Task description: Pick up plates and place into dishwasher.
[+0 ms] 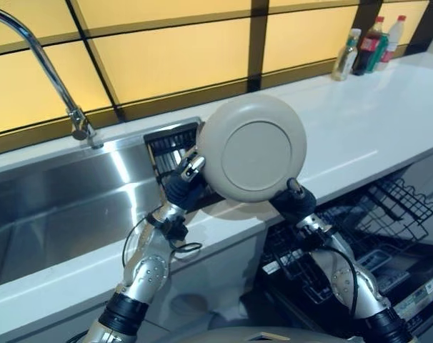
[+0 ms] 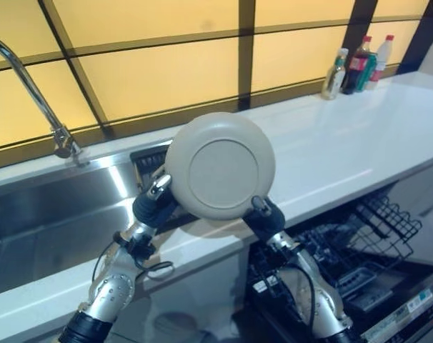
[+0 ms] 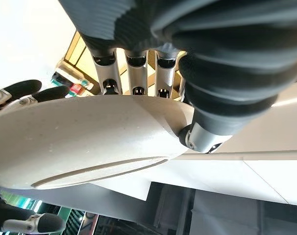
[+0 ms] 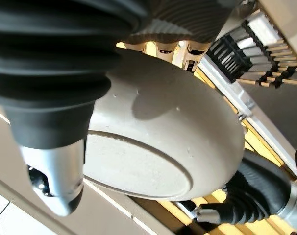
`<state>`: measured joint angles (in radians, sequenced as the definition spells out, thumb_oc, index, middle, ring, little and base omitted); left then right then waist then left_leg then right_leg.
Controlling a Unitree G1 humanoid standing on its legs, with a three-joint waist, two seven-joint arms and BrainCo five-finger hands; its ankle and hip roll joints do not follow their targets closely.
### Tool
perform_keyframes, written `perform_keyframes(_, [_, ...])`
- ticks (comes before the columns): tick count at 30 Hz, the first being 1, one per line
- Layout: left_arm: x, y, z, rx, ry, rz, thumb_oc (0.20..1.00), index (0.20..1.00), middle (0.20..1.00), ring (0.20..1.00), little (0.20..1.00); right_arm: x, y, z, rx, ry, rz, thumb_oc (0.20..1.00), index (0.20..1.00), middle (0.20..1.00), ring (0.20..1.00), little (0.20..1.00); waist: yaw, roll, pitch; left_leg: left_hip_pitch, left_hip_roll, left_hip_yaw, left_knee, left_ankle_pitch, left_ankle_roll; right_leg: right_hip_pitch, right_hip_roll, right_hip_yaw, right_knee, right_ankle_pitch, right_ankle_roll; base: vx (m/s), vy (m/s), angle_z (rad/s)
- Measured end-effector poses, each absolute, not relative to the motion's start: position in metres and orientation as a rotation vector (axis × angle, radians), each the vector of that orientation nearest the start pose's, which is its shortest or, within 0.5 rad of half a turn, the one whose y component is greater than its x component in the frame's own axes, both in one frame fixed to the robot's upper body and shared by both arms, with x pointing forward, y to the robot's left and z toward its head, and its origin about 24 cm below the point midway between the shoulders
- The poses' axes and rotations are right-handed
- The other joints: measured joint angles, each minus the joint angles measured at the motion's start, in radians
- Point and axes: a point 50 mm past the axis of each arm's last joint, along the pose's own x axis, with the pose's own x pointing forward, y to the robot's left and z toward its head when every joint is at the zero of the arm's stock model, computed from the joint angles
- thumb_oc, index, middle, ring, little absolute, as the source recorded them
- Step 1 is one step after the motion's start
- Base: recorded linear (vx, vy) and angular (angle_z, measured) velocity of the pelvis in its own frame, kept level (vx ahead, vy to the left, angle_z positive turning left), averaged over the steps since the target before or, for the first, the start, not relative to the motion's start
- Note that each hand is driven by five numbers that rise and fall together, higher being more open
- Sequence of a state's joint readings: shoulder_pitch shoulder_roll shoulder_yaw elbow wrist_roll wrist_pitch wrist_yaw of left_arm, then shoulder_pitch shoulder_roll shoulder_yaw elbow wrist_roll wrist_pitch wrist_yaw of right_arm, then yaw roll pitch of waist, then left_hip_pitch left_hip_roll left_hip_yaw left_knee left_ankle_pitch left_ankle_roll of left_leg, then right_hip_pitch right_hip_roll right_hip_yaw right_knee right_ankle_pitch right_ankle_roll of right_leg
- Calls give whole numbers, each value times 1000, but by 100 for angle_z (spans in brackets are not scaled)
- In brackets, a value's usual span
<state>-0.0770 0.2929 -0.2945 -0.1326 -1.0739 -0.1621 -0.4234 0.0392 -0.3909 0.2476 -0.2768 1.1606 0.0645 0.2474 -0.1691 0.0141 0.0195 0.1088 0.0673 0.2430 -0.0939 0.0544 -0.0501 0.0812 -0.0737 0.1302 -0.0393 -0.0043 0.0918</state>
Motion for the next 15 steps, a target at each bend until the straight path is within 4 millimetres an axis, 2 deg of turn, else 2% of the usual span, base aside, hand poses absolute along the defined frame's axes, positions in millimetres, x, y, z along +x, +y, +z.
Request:
perform_keyframes(1, [246,119,103,-777,-299,-703,200,200,200,200,200,228,-133,91,800,-35,617,1000,1000,1000,1000,1000,3,-1,-1,0,0,0,0,0,0,0,0,0,-1,0,0,0,0,0])
perform_keyframes(4, [247,120,102,-775,-294,-699,200,200,200,200,200,228,-134,92,800,-40,615,805,805,805,805,805,14,-4,-2,0,-1,0,0,0,0,0,-1,0,-1,0,0,0,0,0])
perform_keyframes(5, [247,120,101,-774,-289,-696,200,200,200,200,200,229,-134,92,799,-42,613,805,805,805,805,805,14,-4,-2,0,-1,0,0,0,0,0,-1,0,-1,0,0,0,0,0])
perform_keyframes(7, [248,119,96,-741,-271,-690,200,200,200,200,200,229,-135,93,798,-48,612,896,896,896,896,896,15,-4,-2,0,-1,0,0,0,0,0,0,0,-1,0,0,0,0,0])
perform_keyframes(8, [248,120,93,-738,-257,-680,200,200,200,200,200,229,-136,93,796,-52,610,1000,1000,1000,1000,1000,15,-4,-2,0,-1,0,0,0,0,0,0,0,-1,0,0,0,0,0])
perform_keyframes(11, [250,120,84,-731,-212,-651,200,200,200,200,200,229,-139,95,788,-64,618,1000,1000,1000,1000,1000,15,-4,-3,0,-1,0,0,0,0,0,-1,0,-1,0,0,0,0,0])
perform_keyframes(12, [251,120,80,-730,-196,-638,200,200,200,200,200,229,-140,95,786,-69,621,953,953,953,953,953,15,-4,-3,0,-1,0,0,0,0,0,0,1,-1,0,0,0,0,0])
perform_keyframes(13, [251,120,76,-730,-180,-628,200,200,200,200,200,230,-141,96,784,-75,621,595,595,595,595,595,16,-4,-3,0,-1,0,0,0,0,0,0,1,-1,0,0,0,0,0])
perform_keyframes(14, [252,119,73,-731,-169,-622,200,200,200,200,200,230,-142,97,783,-82,623,454,454,454,454,454,15,-4,-3,0,-1,0,0,0,0,0,0,1,-1,0,0,0,0,0])
perform_keyframes(15, [251,119,69,-734,-155,-618,200,200,200,200,200,230,-143,97,781,-88,628,200,200,200,200,200,15,-4,-3,0,-1,0,0,0,0,0,0,1,-1,0,0,0,0,0])
